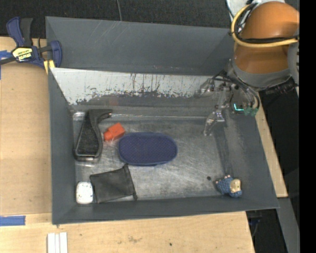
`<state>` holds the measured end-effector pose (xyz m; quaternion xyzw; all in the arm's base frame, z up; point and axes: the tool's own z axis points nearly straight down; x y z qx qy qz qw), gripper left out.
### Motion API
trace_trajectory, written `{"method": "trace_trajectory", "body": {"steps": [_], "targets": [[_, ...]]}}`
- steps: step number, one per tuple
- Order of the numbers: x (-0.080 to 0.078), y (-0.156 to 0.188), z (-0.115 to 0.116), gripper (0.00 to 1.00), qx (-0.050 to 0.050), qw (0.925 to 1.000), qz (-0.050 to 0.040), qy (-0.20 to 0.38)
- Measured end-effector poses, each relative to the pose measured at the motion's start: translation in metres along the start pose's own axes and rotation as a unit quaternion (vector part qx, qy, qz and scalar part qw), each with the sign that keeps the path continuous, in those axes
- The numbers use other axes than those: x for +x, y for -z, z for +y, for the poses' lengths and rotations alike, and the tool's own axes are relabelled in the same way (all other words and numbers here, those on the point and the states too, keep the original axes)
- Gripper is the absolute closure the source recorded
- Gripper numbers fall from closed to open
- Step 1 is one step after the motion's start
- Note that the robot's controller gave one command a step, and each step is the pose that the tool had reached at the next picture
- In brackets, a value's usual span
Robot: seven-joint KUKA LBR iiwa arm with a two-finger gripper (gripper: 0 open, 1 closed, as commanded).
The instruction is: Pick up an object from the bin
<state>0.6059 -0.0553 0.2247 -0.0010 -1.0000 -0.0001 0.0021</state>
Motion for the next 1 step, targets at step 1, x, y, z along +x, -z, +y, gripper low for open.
{"method": "trace_trajectory", "body": {"steps": [1], "targets": [[-0.0097, -0.1377, 0.0795, 0.00, 0.001, 0.9998, -0.0072, -0.019]]}}
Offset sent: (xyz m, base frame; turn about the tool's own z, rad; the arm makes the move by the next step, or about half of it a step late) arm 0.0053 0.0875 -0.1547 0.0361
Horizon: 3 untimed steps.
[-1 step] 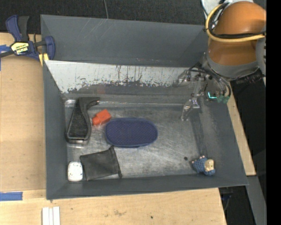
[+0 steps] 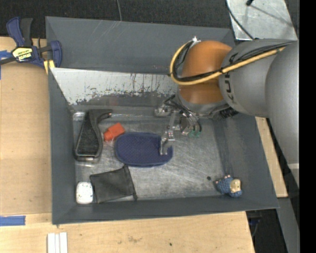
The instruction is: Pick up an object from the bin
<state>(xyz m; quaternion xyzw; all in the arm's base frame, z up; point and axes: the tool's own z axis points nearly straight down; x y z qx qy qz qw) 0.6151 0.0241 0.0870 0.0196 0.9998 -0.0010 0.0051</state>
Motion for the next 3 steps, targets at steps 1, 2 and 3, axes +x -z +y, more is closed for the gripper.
{"method": "trace_trajectory", "body": {"steps": [1, 2, 3], "targets": [[0.003, 0.016, 0.055, 0.00, -0.002, 0.9988, 0.0011, 0.049], [0.016, 0.015, 0.089, 0.00, 0.001, 0.9897, 0.0030, 0.143], [0.019, -0.007, 0.074, 0.00, -0.005, 0.9905, -0.0025, 0.138]]}}
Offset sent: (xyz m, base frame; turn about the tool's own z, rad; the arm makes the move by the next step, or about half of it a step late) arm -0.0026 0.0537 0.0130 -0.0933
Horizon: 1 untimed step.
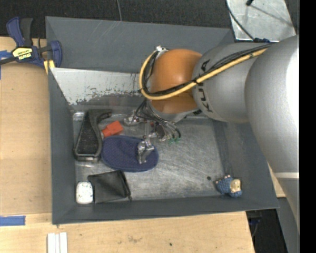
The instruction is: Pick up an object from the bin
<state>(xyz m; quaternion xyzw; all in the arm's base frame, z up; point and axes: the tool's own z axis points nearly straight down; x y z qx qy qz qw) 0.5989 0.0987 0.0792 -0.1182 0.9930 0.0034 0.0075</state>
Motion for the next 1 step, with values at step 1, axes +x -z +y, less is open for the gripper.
{"method": "trace_trajectory", "body": {"steps": [1], "targets": [[-0.0037, 0.0051, 0.0007, 0.00, 0.001, 1.0000, 0.0031, 0.000]]}}
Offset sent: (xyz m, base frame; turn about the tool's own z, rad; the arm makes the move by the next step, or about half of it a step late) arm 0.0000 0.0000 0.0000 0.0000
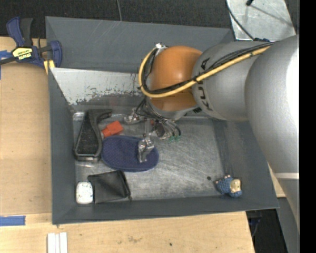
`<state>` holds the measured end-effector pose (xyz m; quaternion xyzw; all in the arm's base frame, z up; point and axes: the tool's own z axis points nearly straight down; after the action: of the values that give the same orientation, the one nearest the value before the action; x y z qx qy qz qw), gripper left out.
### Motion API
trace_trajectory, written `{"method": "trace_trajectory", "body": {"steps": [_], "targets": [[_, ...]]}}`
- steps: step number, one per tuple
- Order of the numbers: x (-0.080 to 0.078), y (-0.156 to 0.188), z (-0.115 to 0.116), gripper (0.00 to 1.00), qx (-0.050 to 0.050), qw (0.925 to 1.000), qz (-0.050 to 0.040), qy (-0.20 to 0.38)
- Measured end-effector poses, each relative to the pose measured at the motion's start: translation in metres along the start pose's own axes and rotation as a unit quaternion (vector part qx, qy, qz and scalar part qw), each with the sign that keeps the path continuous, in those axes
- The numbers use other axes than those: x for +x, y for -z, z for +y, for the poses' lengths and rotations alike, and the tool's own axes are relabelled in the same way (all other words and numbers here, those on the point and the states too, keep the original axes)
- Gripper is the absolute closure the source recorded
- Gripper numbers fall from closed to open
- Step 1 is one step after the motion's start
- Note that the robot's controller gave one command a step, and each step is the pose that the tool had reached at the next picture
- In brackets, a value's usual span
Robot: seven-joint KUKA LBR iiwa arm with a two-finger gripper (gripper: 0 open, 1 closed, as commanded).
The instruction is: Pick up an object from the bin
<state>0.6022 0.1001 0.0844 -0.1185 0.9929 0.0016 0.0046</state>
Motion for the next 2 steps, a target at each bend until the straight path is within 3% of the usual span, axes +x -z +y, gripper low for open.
{"method": "trace_trajectory", "body": {"steps": [1, 2], "targets": [[0.002, 0.000, -0.001, 1.00, 0.001, 1.0000, 0.0067, 0.000], [-0.001, 0.044, -0.003, 1.00, 0.002, 1.0000, 0.0005, 0.000]]}}
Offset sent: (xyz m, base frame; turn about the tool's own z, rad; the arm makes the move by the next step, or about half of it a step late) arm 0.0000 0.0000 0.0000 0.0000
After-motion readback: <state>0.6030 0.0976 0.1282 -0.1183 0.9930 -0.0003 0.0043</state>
